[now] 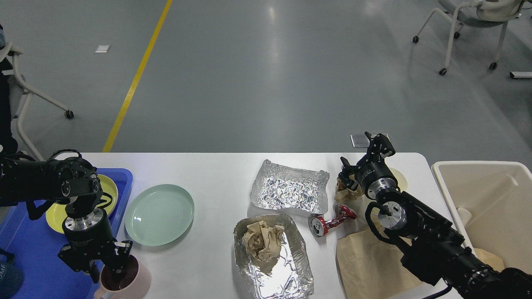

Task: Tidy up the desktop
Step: 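Lift the pink mug and set it on the blue tray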

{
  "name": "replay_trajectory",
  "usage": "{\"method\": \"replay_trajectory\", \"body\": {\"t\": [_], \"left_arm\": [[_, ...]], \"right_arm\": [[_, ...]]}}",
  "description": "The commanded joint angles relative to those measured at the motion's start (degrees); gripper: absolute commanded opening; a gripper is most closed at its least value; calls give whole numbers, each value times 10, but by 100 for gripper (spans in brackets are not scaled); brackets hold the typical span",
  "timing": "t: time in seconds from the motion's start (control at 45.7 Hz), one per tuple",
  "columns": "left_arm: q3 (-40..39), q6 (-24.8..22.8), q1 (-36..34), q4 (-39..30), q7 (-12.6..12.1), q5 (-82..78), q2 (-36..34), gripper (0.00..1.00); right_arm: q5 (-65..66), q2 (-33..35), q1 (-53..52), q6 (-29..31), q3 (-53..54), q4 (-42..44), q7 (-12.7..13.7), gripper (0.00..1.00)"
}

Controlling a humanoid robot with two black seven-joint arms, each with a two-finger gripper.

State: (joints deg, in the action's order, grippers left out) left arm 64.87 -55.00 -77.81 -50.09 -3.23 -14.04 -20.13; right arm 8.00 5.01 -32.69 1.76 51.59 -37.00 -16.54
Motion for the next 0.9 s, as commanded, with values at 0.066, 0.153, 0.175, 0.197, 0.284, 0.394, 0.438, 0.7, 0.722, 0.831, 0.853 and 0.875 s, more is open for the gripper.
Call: {"method": "replay_trajectory", "body": {"t": [0.066, 0.153, 0.175, 0.197, 0.284, 0.394, 0.438, 0.7, 0.722, 0.831, 0.853, 0.875], "left_arm": [[-15, 0, 1, 1, 1, 2, 0, 25], [-37, 0, 1, 0, 1, 3, -1, 19], [-41, 0, 1, 0, 1, 3, -1, 17], [-44, 0, 2, 0, 1, 2, -1, 15], [-48, 0, -1, 0, 1, 2, -1, 3], [-48, 0, -6, 1, 2, 2, -2, 0], [-53, 0, -8, 0, 2, 2, -3, 0], [-110, 0, -95, -1, 2, 3, -60, 0], [-114, 0, -103, -2, 2, 2, -71, 0], [-128, 0, -131, -6, 0, 2, -107, 0], [-128, 0, -135, -6, 0, 2, -113, 0], [-128, 0, -138, -5, 0, 2, -119, 0]], "right_arm": [[0, 0, 0, 0, 0, 0, 0, 100], [0, 0, 0, 0, 0, 0, 0, 100], [0, 0, 0, 0, 0, 0, -1, 100], [0, 0, 0, 0, 0, 0, 0, 100], [0, 0, 0, 0, 0, 0, 0, 100], [0, 0, 0, 0, 0, 0, 0, 100], [0, 0, 0, 0, 0, 0, 0, 100], [0, 0, 0, 0, 0, 0, -1, 100], [0, 0, 0, 0, 0, 0, 0, 100], [0, 0, 0, 0, 0, 0, 0, 100], [0, 0, 0, 0, 0, 0, -1, 100], [0, 0, 0, 0, 0, 0, -1, 100]]}}
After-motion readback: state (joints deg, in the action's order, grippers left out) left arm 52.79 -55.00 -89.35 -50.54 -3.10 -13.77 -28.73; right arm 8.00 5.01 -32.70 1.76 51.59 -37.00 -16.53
